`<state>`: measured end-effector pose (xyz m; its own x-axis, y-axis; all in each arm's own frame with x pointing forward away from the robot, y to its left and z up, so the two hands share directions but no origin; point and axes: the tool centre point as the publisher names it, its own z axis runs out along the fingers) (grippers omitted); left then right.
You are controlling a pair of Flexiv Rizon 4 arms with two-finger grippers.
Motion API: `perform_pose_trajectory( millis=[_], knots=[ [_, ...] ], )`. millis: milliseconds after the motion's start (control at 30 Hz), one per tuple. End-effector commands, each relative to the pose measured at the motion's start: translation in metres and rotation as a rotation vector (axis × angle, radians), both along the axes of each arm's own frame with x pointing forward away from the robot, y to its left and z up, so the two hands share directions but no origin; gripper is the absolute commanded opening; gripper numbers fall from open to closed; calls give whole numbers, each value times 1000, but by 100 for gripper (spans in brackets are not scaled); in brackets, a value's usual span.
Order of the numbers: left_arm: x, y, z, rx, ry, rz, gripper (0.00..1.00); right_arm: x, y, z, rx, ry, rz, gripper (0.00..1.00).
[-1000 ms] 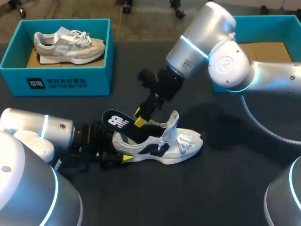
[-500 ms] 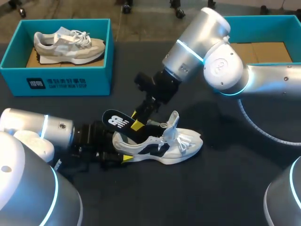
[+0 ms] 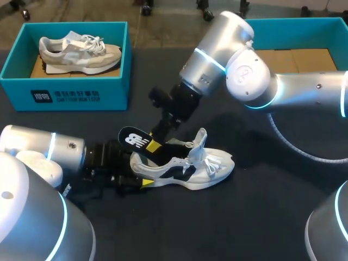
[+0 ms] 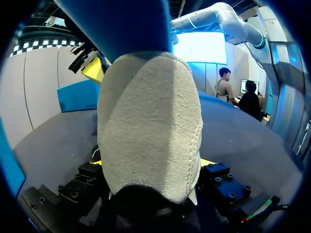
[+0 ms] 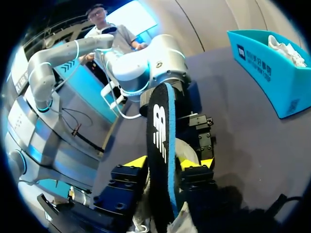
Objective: Take the shoe out of the shoebox, open the shoe tongue, remove and reinsert the insole, then place the shoe into the shoebox
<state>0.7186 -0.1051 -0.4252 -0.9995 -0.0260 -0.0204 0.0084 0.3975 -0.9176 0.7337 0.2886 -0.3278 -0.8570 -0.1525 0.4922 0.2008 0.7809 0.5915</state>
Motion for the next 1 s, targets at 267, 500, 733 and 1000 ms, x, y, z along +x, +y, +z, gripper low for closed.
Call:
perform_pose_trajectory(
  millis=[267,500,733,1000],
  knots=[
    [-1,0,-1,1,-2,2,0,4,9,1,8,2,42,0],
    [-1,0,-1,1,-2,2,0,16,14,24,47,-88,32,0],
    [-1,0,-1,1,-2,2,0,30,26,48,124,-221,-32,0],
    [-1,0,-1,1,-2,2,0,50,30,87,186,-358,-61,0]
  ],
)
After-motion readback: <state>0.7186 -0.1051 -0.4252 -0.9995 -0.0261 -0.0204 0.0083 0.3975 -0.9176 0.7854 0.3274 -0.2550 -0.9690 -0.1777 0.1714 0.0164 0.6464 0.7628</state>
